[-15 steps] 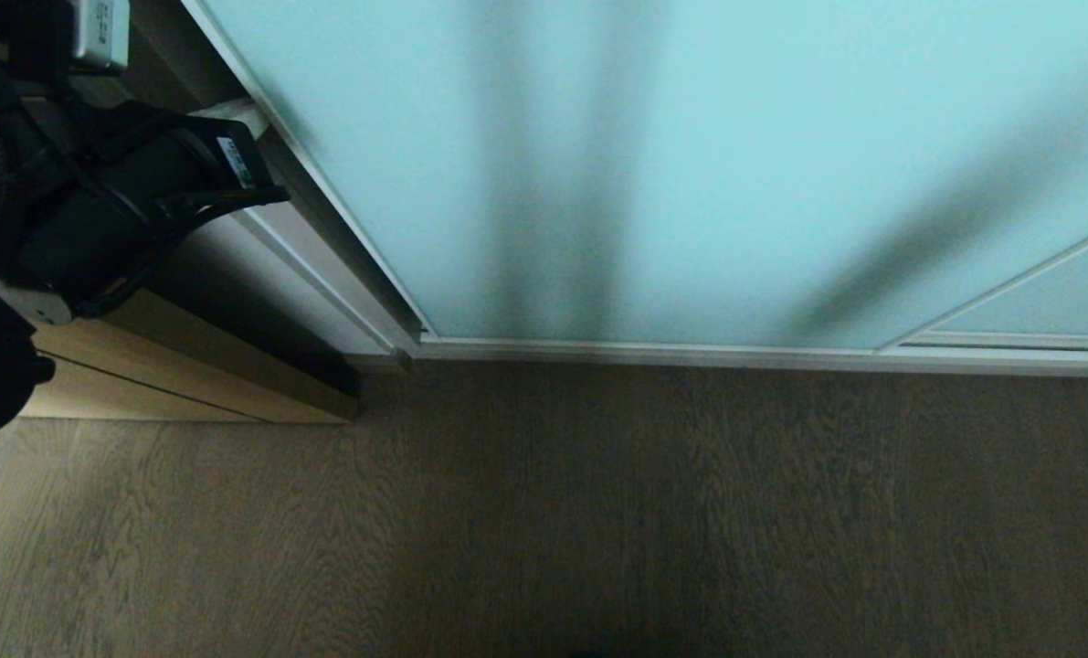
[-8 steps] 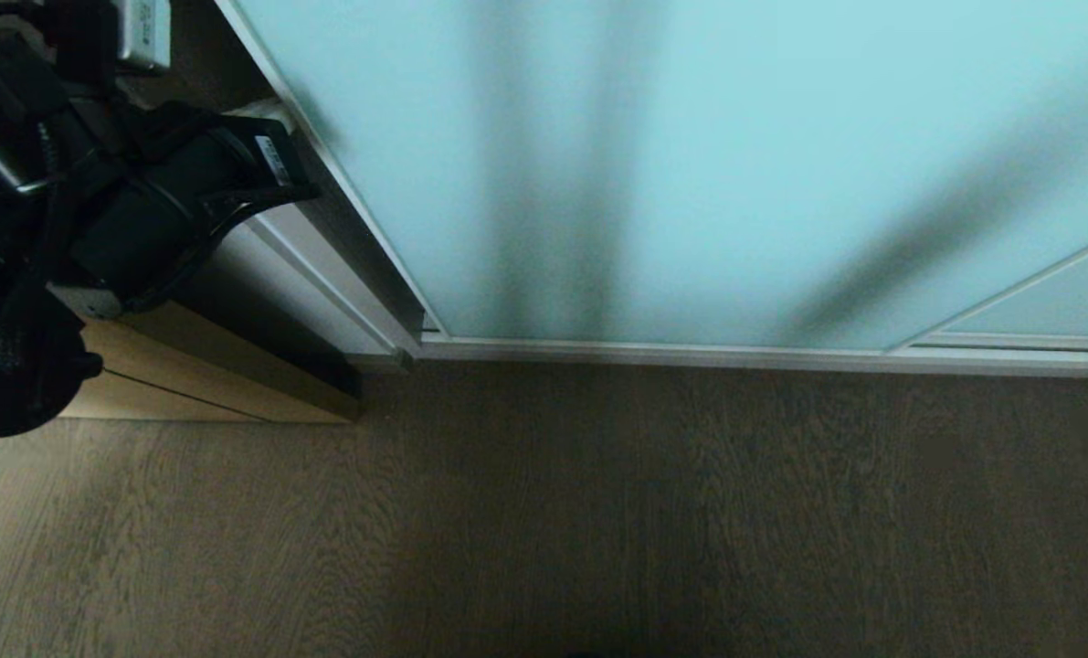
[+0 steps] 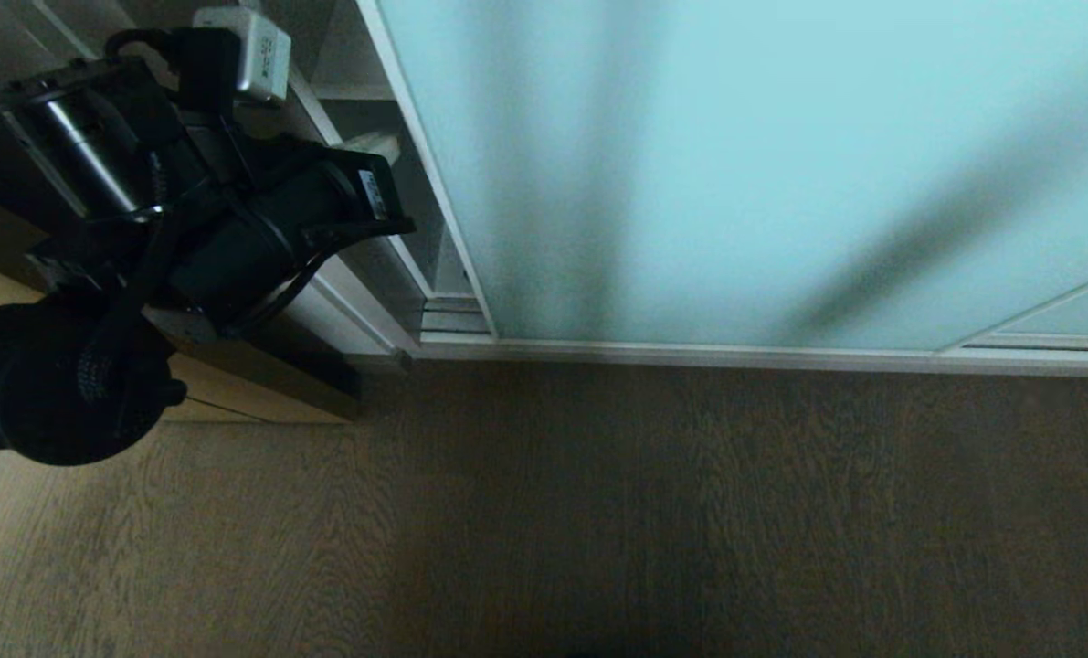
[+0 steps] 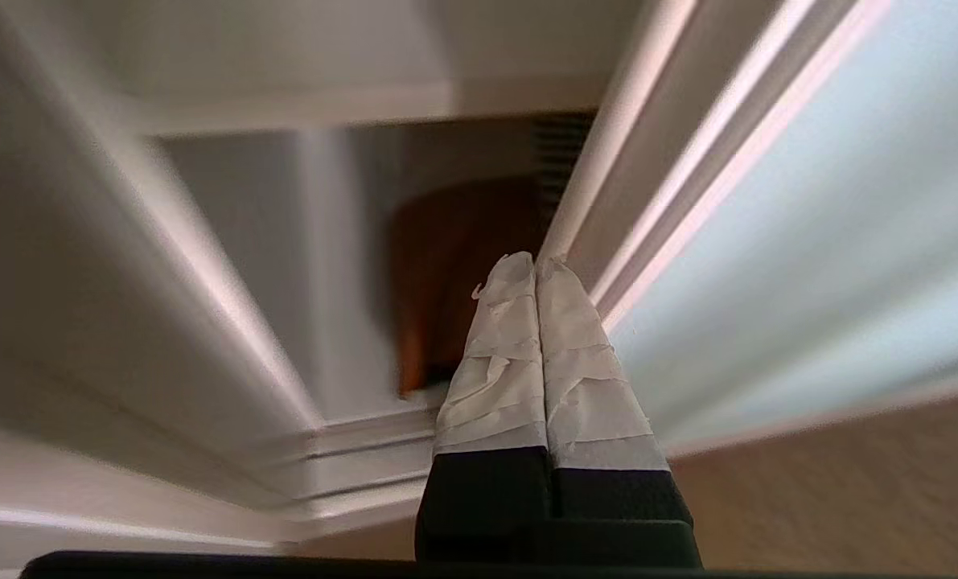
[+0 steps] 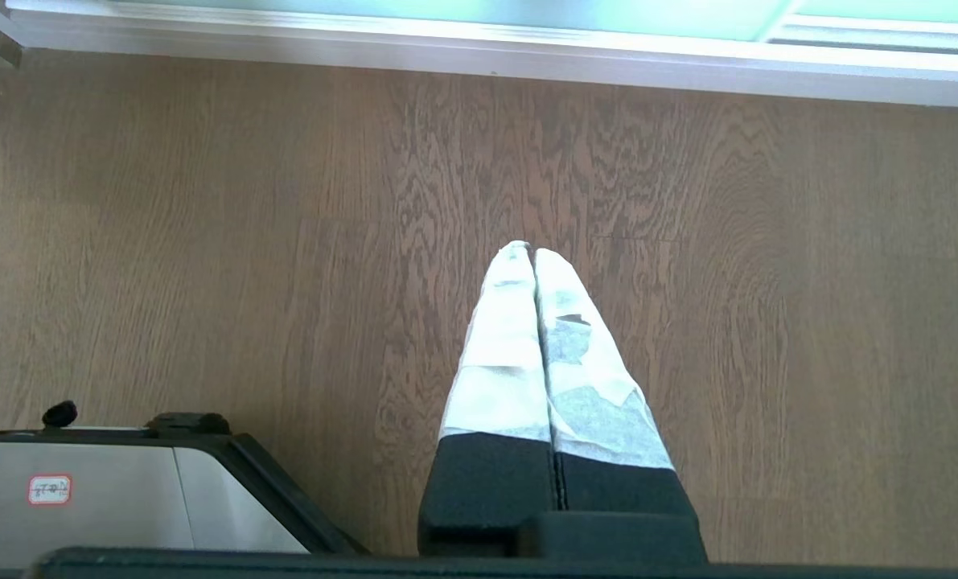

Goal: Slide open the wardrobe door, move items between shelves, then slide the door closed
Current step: Open the door

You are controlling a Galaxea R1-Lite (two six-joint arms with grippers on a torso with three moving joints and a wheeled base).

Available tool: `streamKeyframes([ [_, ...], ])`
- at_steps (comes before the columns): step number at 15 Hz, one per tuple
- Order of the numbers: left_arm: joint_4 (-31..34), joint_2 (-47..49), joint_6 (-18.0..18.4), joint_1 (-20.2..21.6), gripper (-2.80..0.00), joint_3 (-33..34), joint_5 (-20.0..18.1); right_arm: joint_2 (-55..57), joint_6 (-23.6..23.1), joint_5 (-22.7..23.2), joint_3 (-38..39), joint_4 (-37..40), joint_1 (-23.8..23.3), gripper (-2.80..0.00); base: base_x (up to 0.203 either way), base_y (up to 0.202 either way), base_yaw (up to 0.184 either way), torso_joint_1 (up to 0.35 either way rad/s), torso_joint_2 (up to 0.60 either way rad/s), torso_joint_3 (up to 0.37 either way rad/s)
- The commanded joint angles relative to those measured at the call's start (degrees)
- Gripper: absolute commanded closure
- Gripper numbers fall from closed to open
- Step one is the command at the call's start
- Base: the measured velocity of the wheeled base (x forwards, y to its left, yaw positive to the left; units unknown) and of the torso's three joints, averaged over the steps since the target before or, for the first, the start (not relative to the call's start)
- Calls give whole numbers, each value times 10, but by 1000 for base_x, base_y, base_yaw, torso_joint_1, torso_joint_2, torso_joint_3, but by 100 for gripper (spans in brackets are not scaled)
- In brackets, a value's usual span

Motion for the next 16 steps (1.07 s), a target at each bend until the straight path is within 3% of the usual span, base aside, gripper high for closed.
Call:
streamKeyframes([
  [1, -12, 14, 0, -34, 0, 2, 2, 0, 0, 0, 0, 0, 0, 0, 0, 0, 0, 0, 0, 0],
  [4, -36, 58, 2, -90, 0, -2, 14, 0, 0, 0, 0, 0, 0, 0, 0, 0, 0, 0, 0, 0],
  [9, -102, 128, 36, -176, 0, -32, 63, 0, 0, 0, 0, 0, 0, 0, 0, 0, 0, 0, 0, 0],
  [16, -99, 180, 35, -276, 0, -125, 68, 0, 0, 0, 0, 0, 0, 0, 0, 0, 0, 0, 0, 0],
])
